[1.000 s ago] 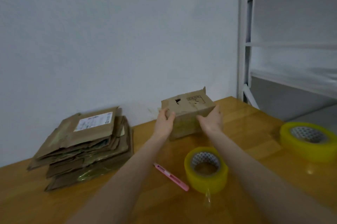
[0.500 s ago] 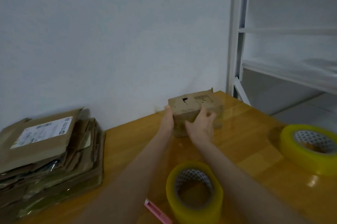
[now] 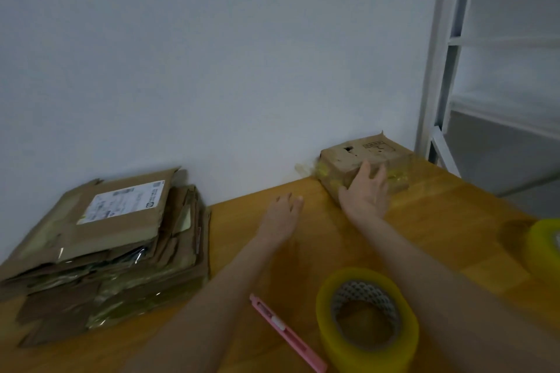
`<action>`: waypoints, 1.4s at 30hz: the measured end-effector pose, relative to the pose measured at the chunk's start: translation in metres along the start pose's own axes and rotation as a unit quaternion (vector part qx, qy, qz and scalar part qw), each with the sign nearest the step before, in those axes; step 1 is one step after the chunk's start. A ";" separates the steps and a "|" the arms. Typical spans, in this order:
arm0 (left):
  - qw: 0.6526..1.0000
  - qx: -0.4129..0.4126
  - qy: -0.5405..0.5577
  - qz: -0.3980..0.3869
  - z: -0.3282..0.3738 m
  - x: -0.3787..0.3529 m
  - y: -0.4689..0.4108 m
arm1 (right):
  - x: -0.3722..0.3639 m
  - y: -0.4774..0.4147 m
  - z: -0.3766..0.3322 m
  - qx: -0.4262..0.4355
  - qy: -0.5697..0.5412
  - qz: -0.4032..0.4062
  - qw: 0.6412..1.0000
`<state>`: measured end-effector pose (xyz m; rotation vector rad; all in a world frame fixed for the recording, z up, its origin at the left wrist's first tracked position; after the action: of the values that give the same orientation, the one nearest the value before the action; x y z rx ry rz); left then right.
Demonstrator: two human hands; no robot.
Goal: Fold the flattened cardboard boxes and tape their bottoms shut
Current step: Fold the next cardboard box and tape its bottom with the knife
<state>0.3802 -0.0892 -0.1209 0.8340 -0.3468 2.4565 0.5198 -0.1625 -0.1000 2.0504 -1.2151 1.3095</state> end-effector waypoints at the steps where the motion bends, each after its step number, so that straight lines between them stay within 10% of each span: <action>1: 1.000 -0.007 -0.011 0.004 -0.003 0.011 0.006 | 0.000 0.006 -0.005 0.017 0.005 0.016 1.000; 14: 0.935 -0.107 -0.188 0.280 -0.063 0.239 0.126 | -0.022 0.164 -0.180 0.239 -0.227 -0.186 0.926; 20: 0.949 0.101 -0.128 0.270 -0.142 0.304 0.164 | -0.037 0.181 -0.229 0.138 -0.269 -0.284 0.910; 31: 0.901 0.047 0.122 0.413 -0.117 0.345 0.200 | 0.009 0.218 -0.232 0.160 -0.482 -0.320 0.800; 37: 0.920 0.005 0.232 0.317 -0.070 0.320 0.260 | 0.049 0.261 -0.142 0.334 -0.358 -0.261 0.832; 42: 0.943 0.002 0.257 0.209 -0.077 0.256 0.311 | 0.056 0.298 -0.073 0.303 -0.364 -0.259 0.842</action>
<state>-0.0015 -0.2181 -0.0432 0.0917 -0.3473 2.9449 0.2419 -0.2931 -0.0472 3.2182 -0.3673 0.6858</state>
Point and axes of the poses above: each hand's wrist, its own y-axis away from the middle knuckle, its own x-axis out of the back of the hand, z = x × y, the point moved 1 cm from there along -y, towards the middle knuckle, and after that the axes turned 15 degrees about y, right-handed, at the moved point
